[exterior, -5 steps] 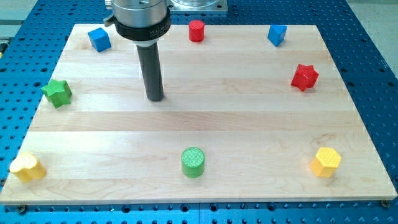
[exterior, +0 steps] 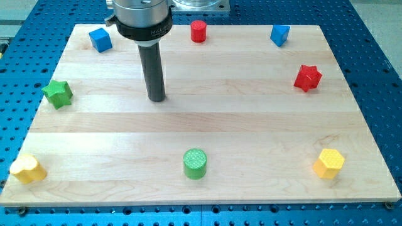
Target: Move the green blocks horizontally
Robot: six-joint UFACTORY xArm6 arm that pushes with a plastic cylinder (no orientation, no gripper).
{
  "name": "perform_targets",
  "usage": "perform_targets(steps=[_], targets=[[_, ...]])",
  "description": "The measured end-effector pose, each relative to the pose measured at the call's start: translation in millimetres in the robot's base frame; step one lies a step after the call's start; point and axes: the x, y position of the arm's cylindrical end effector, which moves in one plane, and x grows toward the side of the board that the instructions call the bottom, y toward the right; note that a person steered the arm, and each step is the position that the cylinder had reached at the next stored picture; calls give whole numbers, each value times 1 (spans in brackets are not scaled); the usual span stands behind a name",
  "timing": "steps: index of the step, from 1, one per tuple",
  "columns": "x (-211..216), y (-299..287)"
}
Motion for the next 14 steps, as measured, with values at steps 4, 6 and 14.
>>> perform_targets(steps=[4,6,14], targets=[[-100,-4],[-157,-64],[18,-121]])
